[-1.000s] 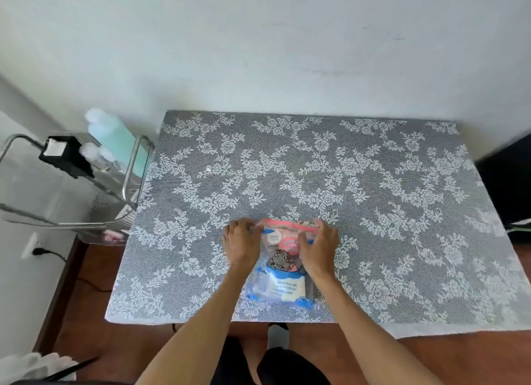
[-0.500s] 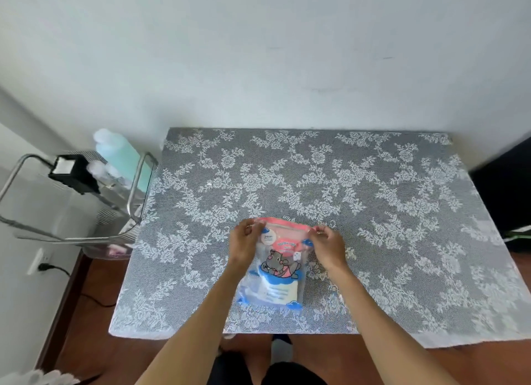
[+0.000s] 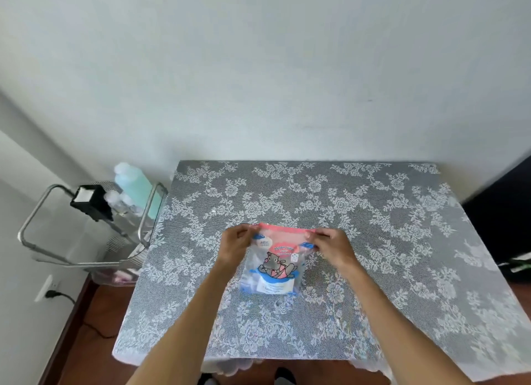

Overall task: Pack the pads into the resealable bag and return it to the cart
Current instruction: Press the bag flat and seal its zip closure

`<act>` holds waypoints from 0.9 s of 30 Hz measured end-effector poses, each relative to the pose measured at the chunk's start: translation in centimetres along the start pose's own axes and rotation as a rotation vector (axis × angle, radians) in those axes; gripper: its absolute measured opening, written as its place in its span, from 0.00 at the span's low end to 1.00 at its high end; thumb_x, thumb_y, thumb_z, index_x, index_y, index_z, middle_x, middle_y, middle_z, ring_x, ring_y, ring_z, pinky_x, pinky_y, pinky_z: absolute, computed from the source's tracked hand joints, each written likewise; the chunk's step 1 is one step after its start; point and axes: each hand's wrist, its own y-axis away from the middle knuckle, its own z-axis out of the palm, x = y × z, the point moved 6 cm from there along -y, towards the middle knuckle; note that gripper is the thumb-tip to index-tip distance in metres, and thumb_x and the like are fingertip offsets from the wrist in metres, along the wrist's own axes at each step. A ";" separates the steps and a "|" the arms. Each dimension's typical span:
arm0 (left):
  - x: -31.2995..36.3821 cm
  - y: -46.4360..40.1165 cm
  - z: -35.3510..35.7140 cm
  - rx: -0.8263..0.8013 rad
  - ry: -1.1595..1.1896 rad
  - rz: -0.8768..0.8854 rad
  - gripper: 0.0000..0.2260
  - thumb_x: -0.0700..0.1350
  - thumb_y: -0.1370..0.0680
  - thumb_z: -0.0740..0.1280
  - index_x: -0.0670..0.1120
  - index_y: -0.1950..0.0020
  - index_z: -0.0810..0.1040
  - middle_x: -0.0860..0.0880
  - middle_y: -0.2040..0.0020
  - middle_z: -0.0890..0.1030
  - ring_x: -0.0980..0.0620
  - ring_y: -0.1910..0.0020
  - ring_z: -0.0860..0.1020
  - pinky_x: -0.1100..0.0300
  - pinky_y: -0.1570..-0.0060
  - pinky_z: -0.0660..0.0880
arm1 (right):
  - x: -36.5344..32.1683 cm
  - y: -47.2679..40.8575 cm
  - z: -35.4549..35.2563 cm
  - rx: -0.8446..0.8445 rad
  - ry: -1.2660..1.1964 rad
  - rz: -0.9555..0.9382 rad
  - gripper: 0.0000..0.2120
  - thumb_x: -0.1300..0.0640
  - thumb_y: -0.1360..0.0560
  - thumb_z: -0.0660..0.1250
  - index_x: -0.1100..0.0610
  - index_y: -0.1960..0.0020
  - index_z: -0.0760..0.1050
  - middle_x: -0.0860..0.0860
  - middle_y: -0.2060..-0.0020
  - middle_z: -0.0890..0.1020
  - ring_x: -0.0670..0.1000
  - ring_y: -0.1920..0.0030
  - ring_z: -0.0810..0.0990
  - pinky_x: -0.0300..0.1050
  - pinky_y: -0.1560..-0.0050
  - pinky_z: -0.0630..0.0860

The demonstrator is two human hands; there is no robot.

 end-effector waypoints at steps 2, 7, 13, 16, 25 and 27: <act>0.8 0.1 0.0 -0.001 -0.008 0.019 0.10 0.42 0.23 0.69 0.35 0.49 0.82 0.47 0.61 0.83 0.52 0.64 0.81 0.62 0.60 0.79 | -0.4 -0.1 -0.2 0.005 -0.001 -0.002 0.10 0.54 0.24 0.70 0.58 0.47 0.82 0.54 0.60 0.85 0.54 0.67 0.80 0.44 0.66 0.76; 2.4 0.4 -0.2 0.021 0.092 0.054 0.08 0.43 0.24 0.70 0.37 0.53 0.83 0.39 0.54 0.85 0.47 0.61 0.82 0.53 0.57 0.80 | -1.8 0.0 -0.8 0.007 -0.005 -0.063 0.12 0.53 0.23 0.68 0.61 0.46 0.81 0.56 0.61 0.85 0.51 0.68 0.82 0.40 0.68 0.77; 3.6 0.7 0.2 -0.048 0.142 0.057 0.07 0.41 0.24 0.69 0.37 0.53 0.83 0.35 0.53 0.84 0.42 0.56 0.82 0.47 0.48 0.80 | -2.4 0.0 -1.8 0.053 -0.055 -0.087 0.14 0.51 0.23 0.68 0.60 0.44 0.81 0.55 0.63 0.85 0.46 0.71 0.81 0.35 0.75 0.73; 3.9 1.0 0.1 -0.034 0.186 0.054 0.05 0.40 0.24 0.70 0.37 0.53 0.80 0.42 0.59 0.85 0.46 0.60 0.84 0.54 0.55 0.83 | -2.2 -0.1 -2.2 0.077 -0.078 -0.076 0.14 0.47 0.23 0.68 0.56 0.46 0.82 0.54 0.65 0.85 0.50 0.70 0.78 0.38 0.75 0.70; 4.0 2.0 0.4 -0.018 0.109 0.046 0.05 0.39 0.23 0.69 0.37 0.53 0.79 0.44 0.60 0.86 0.47 0.60 0.85 0.57 0.61 0.83 | -1.5 0.3 -2.6 0.097 -0.039 -0.117 0.22 0.41 0.27 0.68 0.59 0.48 0.82 0.52 0.67 0.85 0.44 0.74 0.80 0.34 0.76 0.72; 4.2 2.3 0.6 -0.019 0.007 0.097 0.05 0.40 0.23 0.69 0.39 0.53 0.80 0.45 0.60 0.86 0.47 0.60 0.86 0.57 0.62 0.83 | -2.7 0.9 -2.4 0.068 0.016 -0.199 0.23 0.40 0.29 0.71 0.54 0.41 0.79 0.47 0.53 0.85 0.38 0.63 0.82 0.29 0.69 0.75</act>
